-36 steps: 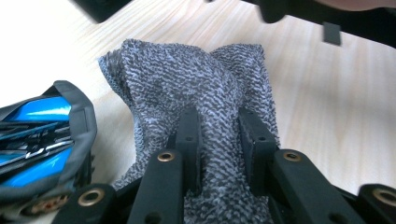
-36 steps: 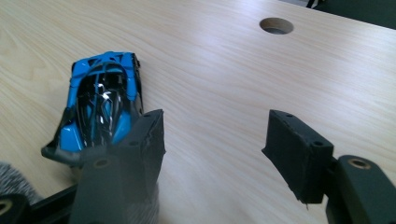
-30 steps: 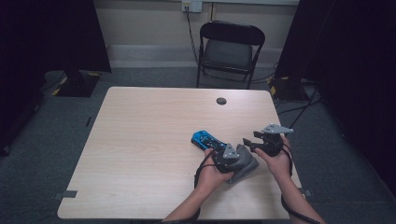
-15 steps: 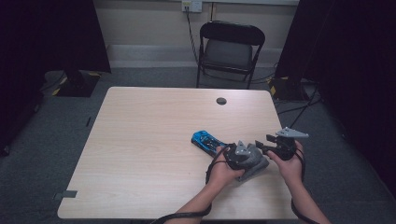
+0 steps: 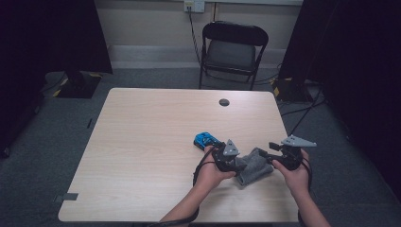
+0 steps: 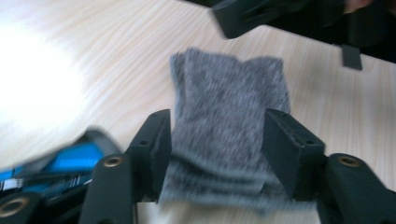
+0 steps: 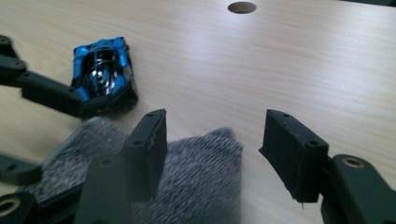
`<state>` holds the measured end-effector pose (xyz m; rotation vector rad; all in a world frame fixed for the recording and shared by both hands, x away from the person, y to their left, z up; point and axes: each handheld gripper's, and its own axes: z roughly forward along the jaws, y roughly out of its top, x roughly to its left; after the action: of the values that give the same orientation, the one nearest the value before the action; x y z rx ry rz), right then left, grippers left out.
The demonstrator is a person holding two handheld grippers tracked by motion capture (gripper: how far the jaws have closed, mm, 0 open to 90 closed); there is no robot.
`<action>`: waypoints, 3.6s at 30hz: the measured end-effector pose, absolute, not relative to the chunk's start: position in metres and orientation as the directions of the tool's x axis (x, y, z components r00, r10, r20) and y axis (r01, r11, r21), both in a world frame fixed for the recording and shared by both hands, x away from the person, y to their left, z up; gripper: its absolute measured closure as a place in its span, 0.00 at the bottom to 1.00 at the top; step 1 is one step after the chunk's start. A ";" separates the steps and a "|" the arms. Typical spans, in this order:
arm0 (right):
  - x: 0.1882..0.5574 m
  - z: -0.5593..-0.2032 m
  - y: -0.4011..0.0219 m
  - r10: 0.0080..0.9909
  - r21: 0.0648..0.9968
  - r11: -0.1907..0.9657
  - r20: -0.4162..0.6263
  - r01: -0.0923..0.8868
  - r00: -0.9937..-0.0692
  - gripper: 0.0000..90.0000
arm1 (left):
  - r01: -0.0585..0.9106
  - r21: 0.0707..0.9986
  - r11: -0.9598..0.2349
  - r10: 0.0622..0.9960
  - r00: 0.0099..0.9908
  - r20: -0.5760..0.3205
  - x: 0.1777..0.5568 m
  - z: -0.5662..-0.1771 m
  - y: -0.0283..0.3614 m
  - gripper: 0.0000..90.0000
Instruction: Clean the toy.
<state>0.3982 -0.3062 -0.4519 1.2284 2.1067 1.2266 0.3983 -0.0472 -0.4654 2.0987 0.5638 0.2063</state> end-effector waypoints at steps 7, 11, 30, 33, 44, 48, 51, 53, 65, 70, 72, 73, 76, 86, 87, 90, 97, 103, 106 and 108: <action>0.380 -0.466 -0.305 0.835 0.822 0.264 0.067 0.504 -0.546 0.45 | 0.374 0.804 -0.462 0.465 0.874 -0.139 0.390 -0.479 -0.045 0.50; 0.381 -0.476 -0.307 0.840 0.806 0.280 0.057 0.522 -0.539 0.46 | 0.383 0.796 -0.468 0.435 0.884 -0.169 0.378 -0.481 -0.045 0.55; 0.425 -0.466 -0.283 0.834 0.831 0.230 0.100 0.506 -0.543 0.45 | 0.325 0.830 -0.454 0.428 0.896 -0.117 0.375 -0.470 -0.055 0.46; 0.417 -0.461 -0.277 0.822 0.835 0.239 0.098 0.496 -0.560 0.44 | 0.321 0.840 -0.437 0.468 0.879 -0.093 0.381 -0.457 -0.035 0.43; 0.384 -0.473 -0.260 0.842 0.811 0.226 0.116 0.539 -0.527 0.43 | 0.364 0.826 -0.431 0.601 0.798 -0.038 0.423 -0.437 0.020 0.34; 0.380 -0.484 -0.256 0.853 0.788 0.251 0.095 0.563 -0.513 0.42 | 0.398 0.805 -0.441 0.631 0.775 -0.038 0.443 -0.443 0.029 0.30; 0.381 -0.493 -0.254 0.856 0.773 0.258 0.096 0.580 -0.508 0.42 | 0.416 0.788 -0.453 0.640 0.767 -0.037 0.456 -0.450 0.032 0.26; 0.382 -0.495 -0.254 0.858 0.767 0.272 0.079 0.581 -0.507 0.47 | 0.418 0.784 -0.459 0.630 0.775 -0.044 0.463 -0.455 0.032 0.22; 0.381 -0.499 -0.256 0.856 0.781 0.281 0.059 0.558 -0.513 0.54 | 0.378 0.764 -0.523 0.569 0.822 -0.018 0.477 -0.478 0.022 0.20; 0.382 -0.499 -0.256 0.864 0.781 0.265 0.067 0.565 -0.498 0.59 | 0.381 0.778 -0.500 0.564 0.824 -0.041 0.478 -0.484 0.023 0.12; 0.383 -0.499 -0.255 0.863 0.781 0.270 0.063 0.564 -0.501 0.61 | 0.383 0.781 -0.494 0.565 0.824 -0.047 0.478 -0.485 0.022 0.09; 0.383 -0.499 -0.255 0.862 0.780 0.268 0.067 0.565 -0.502 0.63 | 0.380 0.778 -0.500 0.557 0.829 -0.046 0.478 -0.485 0.021 0.09; 0.384 -0.498 -0.255 0.860 0.780 0.266 0.074 0.566 -0.505 0.64 | 0.392 0.757 -0.523 0.556 0.830 -0.046 0.480 -0.481 0.019 0.09; 0.387 -0.497 -0.256 0.854 0.773 0.258 0.098 0.579 -0.512 0.70 | 0.381 0.758 -0.530 0.539 0.841 -0.047 0.482 -0.482 0.019 0.09; 0.388 -0.497 -0.256 0.852 0.770 0.256 0.105 0.584 -0.513 0.72 | 0.381 0.758 -0.529 0.539 0.841 -0.046 0.482 -0.482 0.019 0.09; 0.390 -0.496 -0.256 0.848 0.769 0.253 0.116 0.588 -0.517 0.76 | 0.374 0.764 -0.525 0.534 0.844 -0.047 0.482 -0.483 0.019 0.09; 0.391 -0.495 -0.254 0.827 0.759 0.256 0.148 0.598 -0.542 0.83 | 0.367 0.770 -0.523 0.524 0.850 -0.049 0.483 -0.484 0.020 0.09; 0.388 -0.494 -0.248 0.799 0.747 0.281 0.165 0.602 -0.578 0.84 | 0.367 0.767 -0.526 0.525 0.850 -0.046 0.483 -0.483 0.020 0.09; 0.386 -0.493 -0.245 0.787 0.743 0.294 0.169 0.602 -0.593 0.84 | 0.366 0.767 -0.527 0.524 0.850 -0.046 0.483 -0.483 0.020 0.09; 0.386 -0.493 -0.243 0.780 0.741 0.300 0.171 0.601 -0.602 0.84 | 0.366 0.766 -0.529 0.523 0.851 -0.045 0.483 -0.483 0.020 0.09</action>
<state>0.3857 -0.2430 -0.4929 1.2695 2.3454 1.1855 0.4827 0.0195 -0.4831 2.1862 0.6435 0.2401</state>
